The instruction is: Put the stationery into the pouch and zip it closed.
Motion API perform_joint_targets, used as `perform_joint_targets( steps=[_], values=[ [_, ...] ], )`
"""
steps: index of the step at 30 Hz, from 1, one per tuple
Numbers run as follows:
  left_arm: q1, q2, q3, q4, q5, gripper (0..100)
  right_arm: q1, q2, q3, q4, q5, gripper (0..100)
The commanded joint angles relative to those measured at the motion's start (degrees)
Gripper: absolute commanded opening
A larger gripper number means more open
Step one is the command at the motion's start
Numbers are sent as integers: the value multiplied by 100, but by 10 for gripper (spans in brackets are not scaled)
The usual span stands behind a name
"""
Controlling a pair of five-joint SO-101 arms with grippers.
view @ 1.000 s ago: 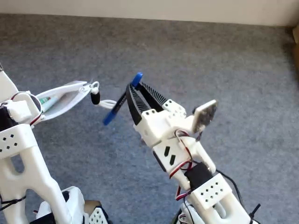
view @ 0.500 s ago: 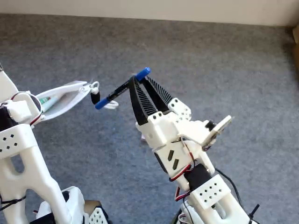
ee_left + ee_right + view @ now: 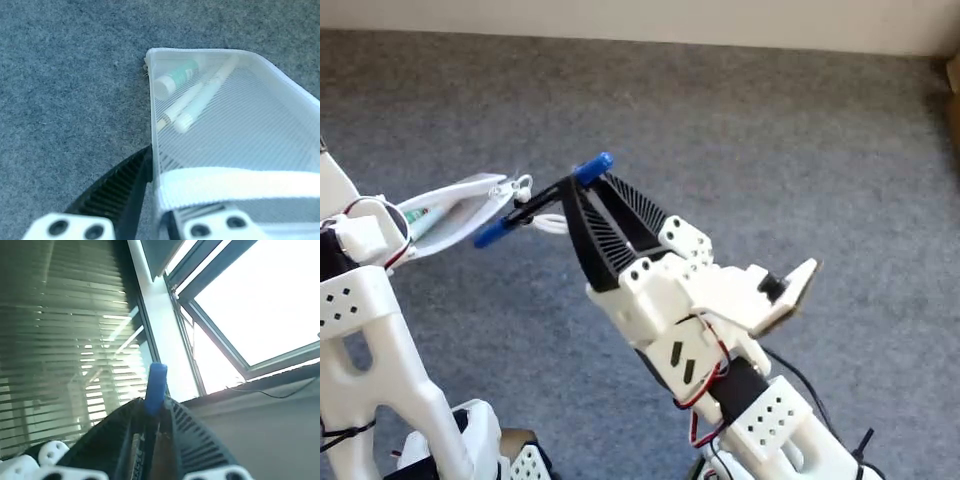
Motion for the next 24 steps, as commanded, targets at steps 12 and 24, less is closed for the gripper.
perform_joint_targets(
  steps=[12,24],
  values=[
    [-22,-31,127,-176,-18,8,-725,1868,-1763,-145,1978,5],
    [-22,-31,154,-246,-9,8,-769,3064,-1789,-708,2822,5]
  ],
)
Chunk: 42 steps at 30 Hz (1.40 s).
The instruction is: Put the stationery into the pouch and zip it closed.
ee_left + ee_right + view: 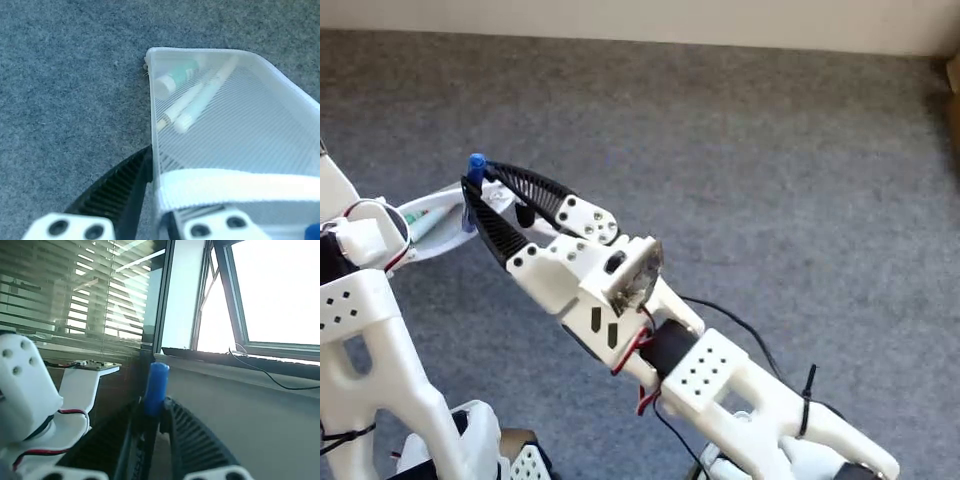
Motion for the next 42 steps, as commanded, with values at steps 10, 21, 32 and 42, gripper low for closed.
perform_joint_targets(
  steps=[10,21,32,42],
  values=[
    [-22,-22,22,-123,-9,8,-57,884,-365,-875,123,5],
    [-22,-22,31,-123,-9,8,-215,980,-321,-848,2268,5],
    [-22,-22,31,-123,-9,8,-321,980,-312,-848,2277,7],
    [-22,-22,31,-123,-9,8,-321,980,-303,-848,2251,110]
  ],
)
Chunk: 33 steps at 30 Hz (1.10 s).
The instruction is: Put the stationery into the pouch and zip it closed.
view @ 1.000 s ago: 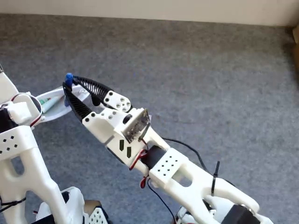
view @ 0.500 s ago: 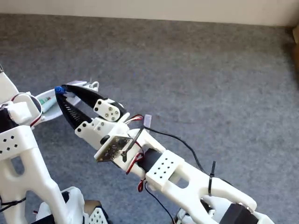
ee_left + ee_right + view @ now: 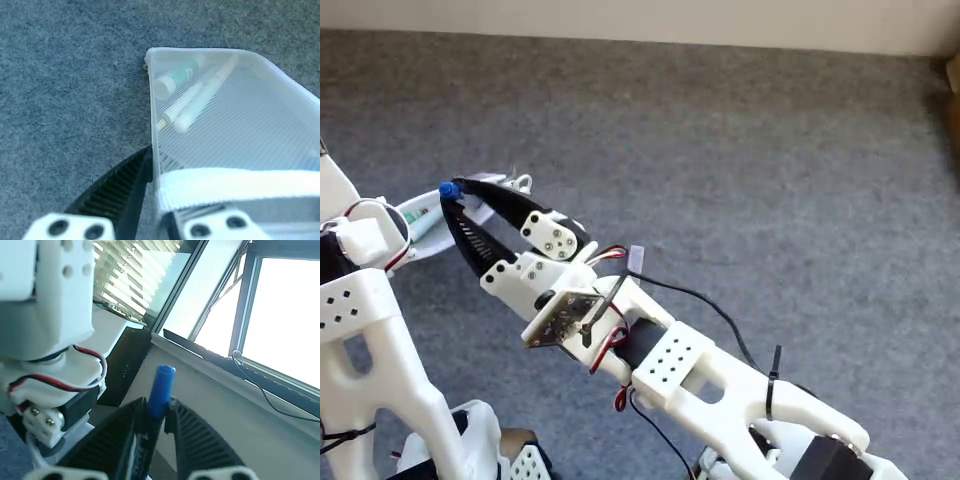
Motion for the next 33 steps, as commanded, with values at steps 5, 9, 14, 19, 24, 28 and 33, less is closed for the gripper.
perform_joint_targets(
  steps=[5,9,14,19,24,28,33],
  values=[
    [-22,-22,31,-123,-9,8,-57,-40,-303,-119,70,119],
    [-22,-22,31,-123,-9,8,-66,-48,-303,-119,70,119],
    [-22,-22,31,-123,-9,8,-66,-57,-303,-119,79,119],
    [-22,-22,31,-123,-9,8,-251,-110,-303,-119,79,119],
    [-22,-22,31,-123,-9,8,-400,-110,-295,127,79,119],
    [-22,-22,31,-123,-9,8,-374,-154,-347,418,62,119],
    [-22,-22,31,-123,-9,8,-365,-708,-347,1138,62,119]
  ],
)
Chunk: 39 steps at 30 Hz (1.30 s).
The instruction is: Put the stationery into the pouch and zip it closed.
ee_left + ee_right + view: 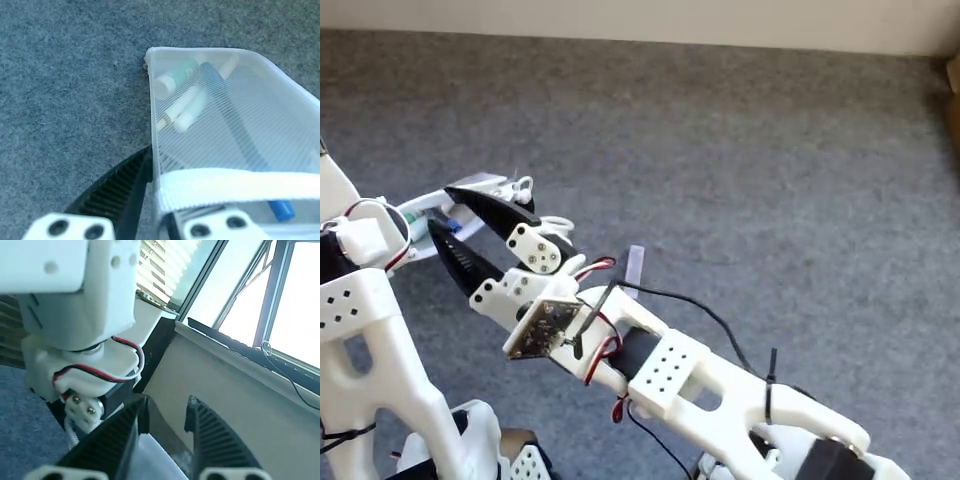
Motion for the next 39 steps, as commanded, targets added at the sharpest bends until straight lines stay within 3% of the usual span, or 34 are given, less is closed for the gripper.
perform_joint_targets(
  steps=[1,5,12,20,32,39],
  values=[
    [-22,-22,31,-123,-9,8,-13,-681,-347,655,35,119],
    [-22,-22,31,-123,-9,8,303,-1121,-365,1481,-18,119],
    [-22,-22,92,-149,-9,8,1130,-1402,-655,1824,-993,119],
    [-22,-22,75,-158,-9,8,1587,-1508,-1807,3925,-1925,119],
    [-22,-22,110,-290,-9,8,1525,-1525,-1886,6176,-1855,119],
    [-22,-22,110,-281,-9,8,1675,-1552,-1103,6536,-1864,119]
  ],
)
